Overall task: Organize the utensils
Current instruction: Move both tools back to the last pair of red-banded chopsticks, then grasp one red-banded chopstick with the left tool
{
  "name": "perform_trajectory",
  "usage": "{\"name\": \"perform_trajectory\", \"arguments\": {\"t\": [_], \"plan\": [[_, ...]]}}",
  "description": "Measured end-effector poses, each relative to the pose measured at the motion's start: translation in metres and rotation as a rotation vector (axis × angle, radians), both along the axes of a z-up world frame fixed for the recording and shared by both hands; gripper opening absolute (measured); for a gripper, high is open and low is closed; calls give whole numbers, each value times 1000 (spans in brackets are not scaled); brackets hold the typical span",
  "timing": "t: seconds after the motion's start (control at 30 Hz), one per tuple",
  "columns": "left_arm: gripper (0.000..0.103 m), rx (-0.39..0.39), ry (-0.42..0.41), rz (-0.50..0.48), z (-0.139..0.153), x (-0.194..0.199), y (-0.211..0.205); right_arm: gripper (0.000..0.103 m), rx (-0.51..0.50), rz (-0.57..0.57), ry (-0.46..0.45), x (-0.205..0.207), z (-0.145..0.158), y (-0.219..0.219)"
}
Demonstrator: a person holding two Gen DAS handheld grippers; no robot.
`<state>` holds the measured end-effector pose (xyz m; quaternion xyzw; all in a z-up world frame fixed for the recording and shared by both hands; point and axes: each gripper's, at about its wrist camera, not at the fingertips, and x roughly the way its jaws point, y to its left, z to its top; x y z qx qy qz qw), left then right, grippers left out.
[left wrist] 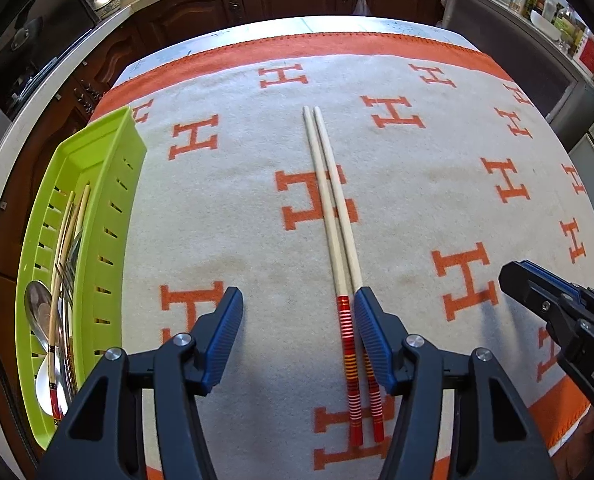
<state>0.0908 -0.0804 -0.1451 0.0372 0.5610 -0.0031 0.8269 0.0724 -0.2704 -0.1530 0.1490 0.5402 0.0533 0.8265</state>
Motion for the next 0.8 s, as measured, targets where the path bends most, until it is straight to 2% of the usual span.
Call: {"name": "perform_trajectory", "arguments": {"t": [0.13,0.4,0.43,0.47,0.5,0.53,0.6,0.7,0.8], "plan": [[56,-6,26,18,-7,4,6,18,-2,6,-5,0,1,2],[56,14,-29,10,-8,7,0,18,-13,16,-4,1,-1,5],[46,-4,-36,2,-7,7,-1,18,-14,16,-3,0,-1,5],[27,-36,-36,-12,-7,7,-2,18,-16,17,-1,1,-1,6],[18,-51,-40,-24,-6,6,-4,18,-18,17,0,1,-1,6],[5,-29,-47,-35,-6,5,-8,18,-20,17,1,1,-1,6],[4,-9,-60,-52,-6,3,-12,18,-25,21,2,1,-2,8],[3,-49,-58,-39,-4,0,-6,18,-34,36,-4,1,0,13],[3,-57,-74,-19,3,-5,6,18,-45,56,-10,0,4,18]]}}
